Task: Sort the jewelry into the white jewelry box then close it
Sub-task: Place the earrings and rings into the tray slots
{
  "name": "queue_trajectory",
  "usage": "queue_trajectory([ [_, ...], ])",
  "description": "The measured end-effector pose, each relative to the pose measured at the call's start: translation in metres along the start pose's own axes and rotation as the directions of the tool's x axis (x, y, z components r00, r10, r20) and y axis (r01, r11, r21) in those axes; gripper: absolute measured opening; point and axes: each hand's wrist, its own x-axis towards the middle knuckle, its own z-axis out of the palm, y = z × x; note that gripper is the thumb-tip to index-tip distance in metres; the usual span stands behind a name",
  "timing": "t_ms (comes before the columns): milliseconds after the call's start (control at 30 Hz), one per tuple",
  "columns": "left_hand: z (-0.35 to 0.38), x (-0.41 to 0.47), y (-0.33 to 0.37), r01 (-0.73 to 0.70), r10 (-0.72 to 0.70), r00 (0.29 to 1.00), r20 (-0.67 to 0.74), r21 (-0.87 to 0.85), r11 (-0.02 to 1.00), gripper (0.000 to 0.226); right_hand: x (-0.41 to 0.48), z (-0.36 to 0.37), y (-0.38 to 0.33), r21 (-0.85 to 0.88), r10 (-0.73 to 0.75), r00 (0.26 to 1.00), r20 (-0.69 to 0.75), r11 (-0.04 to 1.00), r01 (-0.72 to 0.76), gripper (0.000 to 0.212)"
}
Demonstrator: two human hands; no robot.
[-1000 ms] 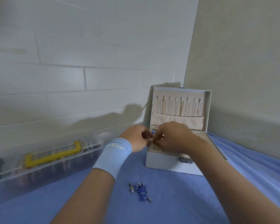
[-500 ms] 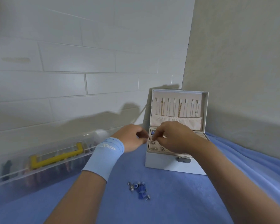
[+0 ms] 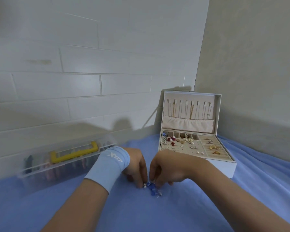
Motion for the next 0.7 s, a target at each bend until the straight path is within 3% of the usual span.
queue_trajectory([
  [133,0.000,0.005,-0.005,-0.023,0.023,0.999,-0.026,-0.012,1.000,0.017,-0.004,-0.006,0.008,-0.014,0.046,0.999,-0.021,0.999,-0.047,0.011],
  [267,-0.002,0.006,-0.011,-0.015,0.014,0.999,-0.032,-0.053,0.998,0.010,-0.009,-0.012,0.012,-0.026,0.047,0.999,-0.005,0.999,-0.047,0.024],
  [467,-0.001,0.010,-0.013,0.028,-0.029,0.999,-0.023,-0.030,0.999,0.014,-0.012,-0.020,0.016,-0.002,0.048,0.998,-0.043,0.999,-0.048,0.015],
  [600,-0.001,0.010,-0.016,0.051,-0.053,0.997,-0.049,-0.035,0.998,0.006,-0.012,-0.017,0.011,-0.059,0.012,0.999,-0.049,0.998,-0.015,0.028],
  [700,-0.002,0.010,-0.018,0.067,-0.071,0.996,-0.060,-0.071,0.995,0.004,-0.014,-0.012,-0.002,-0.020,-0.027,0.999,-0.024,0.999,0.027,0.016],
])
